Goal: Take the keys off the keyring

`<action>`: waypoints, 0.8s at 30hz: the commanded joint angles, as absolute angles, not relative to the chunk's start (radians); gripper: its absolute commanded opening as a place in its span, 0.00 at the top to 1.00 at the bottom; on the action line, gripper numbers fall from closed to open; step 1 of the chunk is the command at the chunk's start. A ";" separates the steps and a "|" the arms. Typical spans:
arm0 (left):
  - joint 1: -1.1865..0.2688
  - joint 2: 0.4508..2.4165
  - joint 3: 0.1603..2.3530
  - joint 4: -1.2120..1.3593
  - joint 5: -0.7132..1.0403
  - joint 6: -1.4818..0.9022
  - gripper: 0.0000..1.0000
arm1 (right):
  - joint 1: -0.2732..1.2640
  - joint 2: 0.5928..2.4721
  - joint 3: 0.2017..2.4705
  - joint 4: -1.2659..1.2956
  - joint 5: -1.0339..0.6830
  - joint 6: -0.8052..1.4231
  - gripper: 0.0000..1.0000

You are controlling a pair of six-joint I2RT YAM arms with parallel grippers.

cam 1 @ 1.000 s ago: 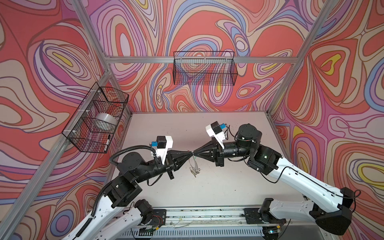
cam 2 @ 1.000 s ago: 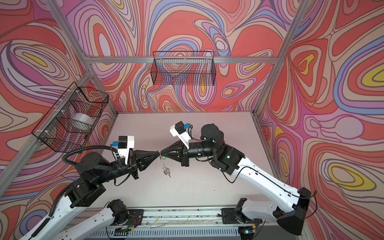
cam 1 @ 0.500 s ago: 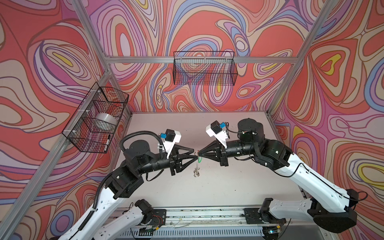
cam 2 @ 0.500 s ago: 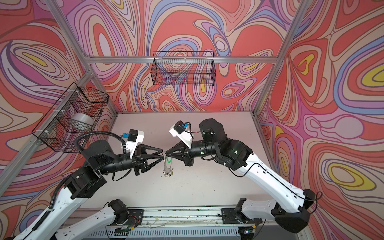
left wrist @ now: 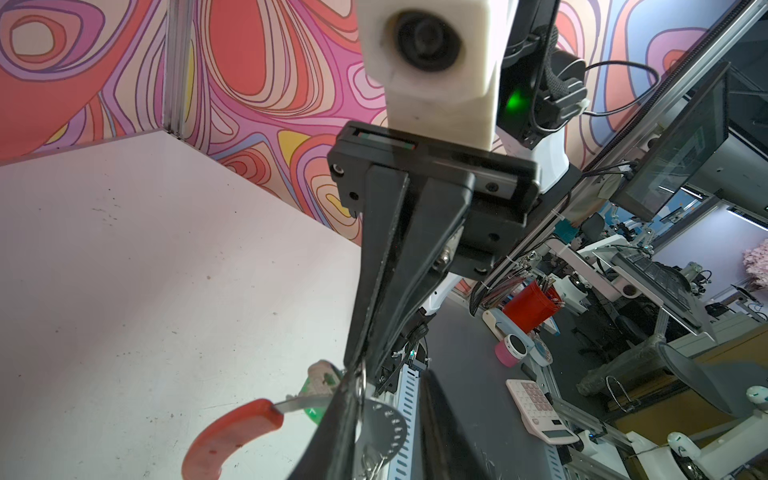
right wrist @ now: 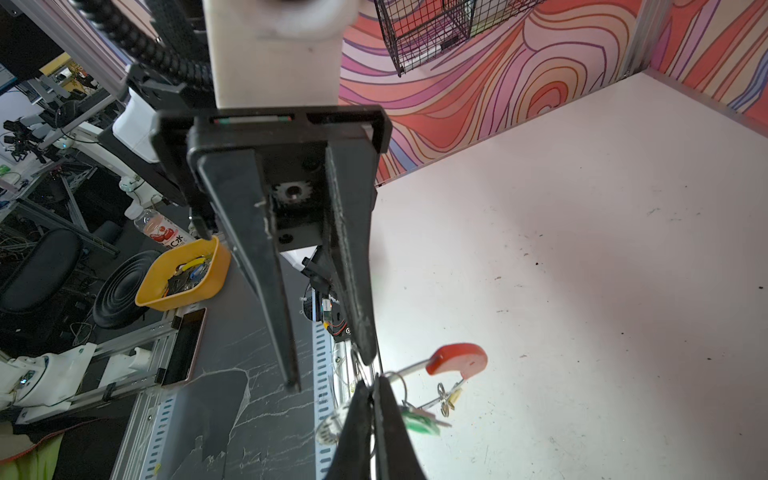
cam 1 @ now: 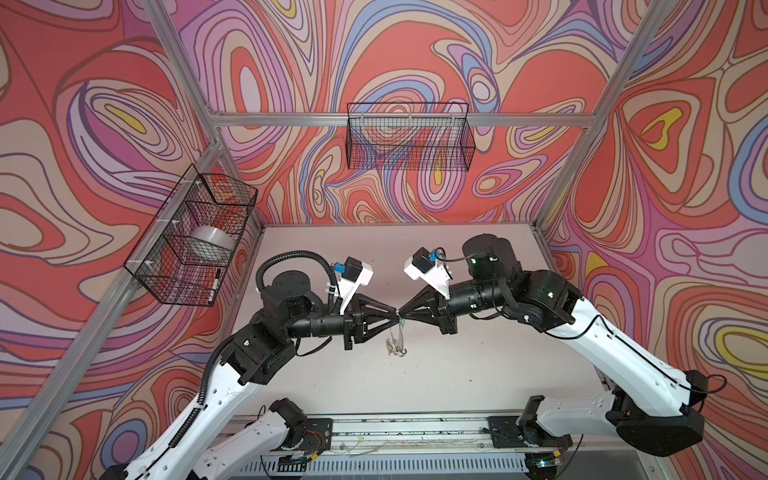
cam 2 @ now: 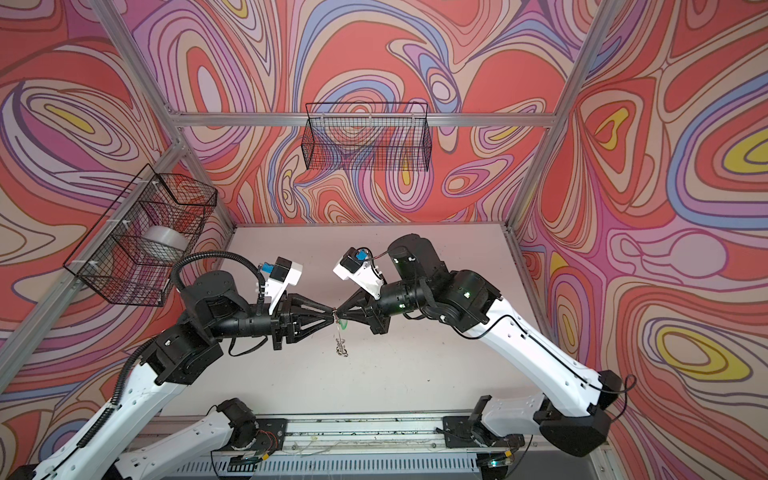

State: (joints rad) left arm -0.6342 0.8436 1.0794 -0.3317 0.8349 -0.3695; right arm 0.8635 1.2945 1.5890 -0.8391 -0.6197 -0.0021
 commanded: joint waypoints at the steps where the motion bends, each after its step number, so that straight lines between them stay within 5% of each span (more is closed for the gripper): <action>1: -0.634 0.846 1.118 -0.363 0.854 -0.351 0.74 | 0.860 1.303 1.609 -0.833 -0.611 -0.014 1.00; 6: -0.634 0.845 1.111 -0.359 0.838 -0.350 0.83 | 0.861 1.307 1.612 -0.825 -0.627 -0.006 1.00; 24: -0.634 0.857 1.095 -0.331 0.820 -0.365 0.89 | 0.860 1.311 1.603 -0.747 -0.652 0.035 1.00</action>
